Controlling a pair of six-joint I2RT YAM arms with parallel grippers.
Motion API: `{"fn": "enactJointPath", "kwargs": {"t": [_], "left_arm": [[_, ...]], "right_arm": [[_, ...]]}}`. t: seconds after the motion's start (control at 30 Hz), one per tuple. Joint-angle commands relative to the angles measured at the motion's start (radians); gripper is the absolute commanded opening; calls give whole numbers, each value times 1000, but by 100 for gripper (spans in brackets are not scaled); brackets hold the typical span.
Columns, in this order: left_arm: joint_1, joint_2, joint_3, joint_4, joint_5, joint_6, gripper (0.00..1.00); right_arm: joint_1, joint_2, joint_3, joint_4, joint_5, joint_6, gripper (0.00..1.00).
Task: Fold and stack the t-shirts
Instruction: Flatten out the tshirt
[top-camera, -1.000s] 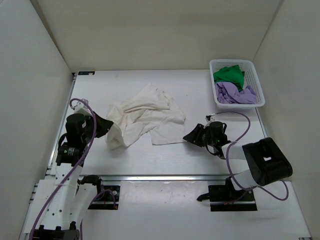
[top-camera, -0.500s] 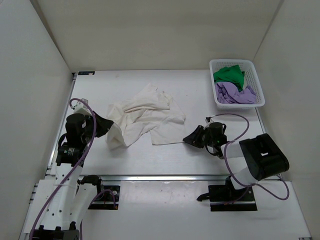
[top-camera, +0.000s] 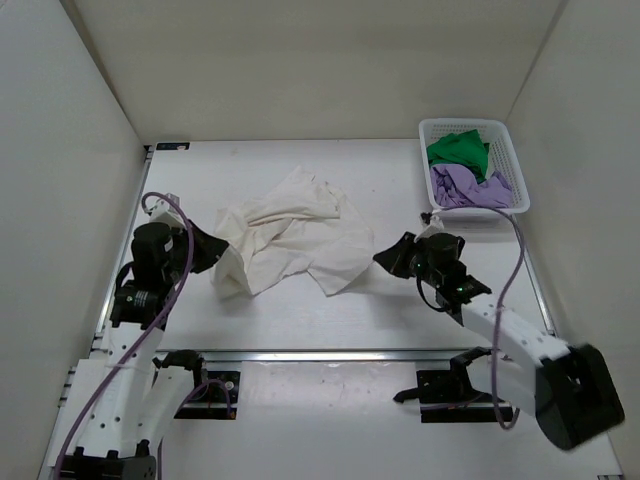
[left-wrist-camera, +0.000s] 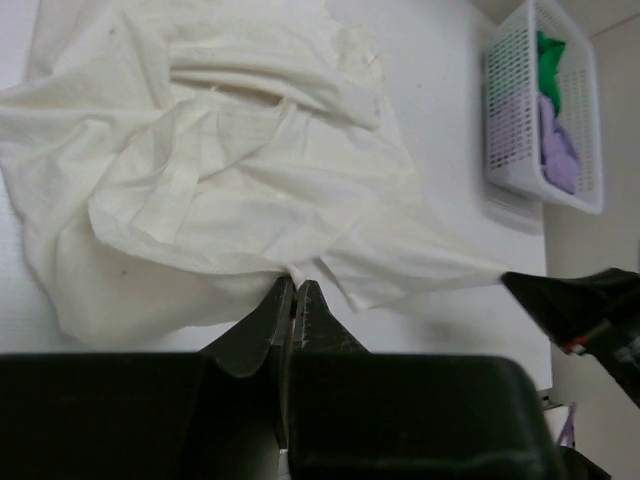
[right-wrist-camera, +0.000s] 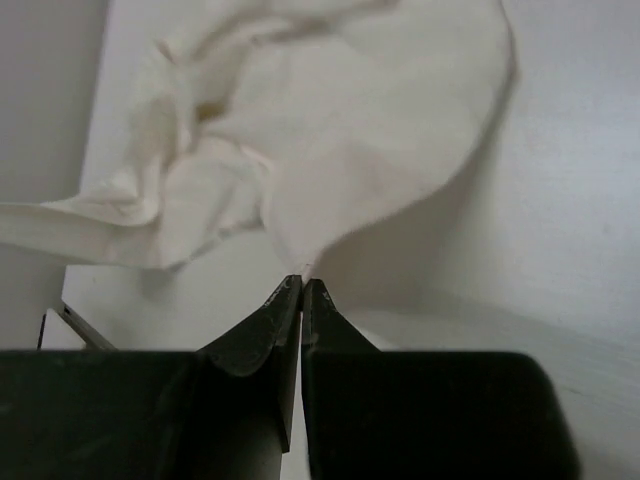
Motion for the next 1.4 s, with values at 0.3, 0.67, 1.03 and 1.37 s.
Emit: {"fn": "enactJointPath", "kwargs": {"t": [0.3,0.67,1.03,1.37], "left_arm": [[24,204,722,-107,39,-10,0],[34,494,1180,-279,-128,62,0],[81,543,737,-72,-170,65,0],[80,939,1386,-159,-170,47,0]], "right_arm": [[416,-285,957,-667,655,-429,0],[1054,2,1326,-119,1329,-1270,1],[-147,284,1148,-612,39,-460,0],[-215,837,2049,-783,-61,-431,0]]}}
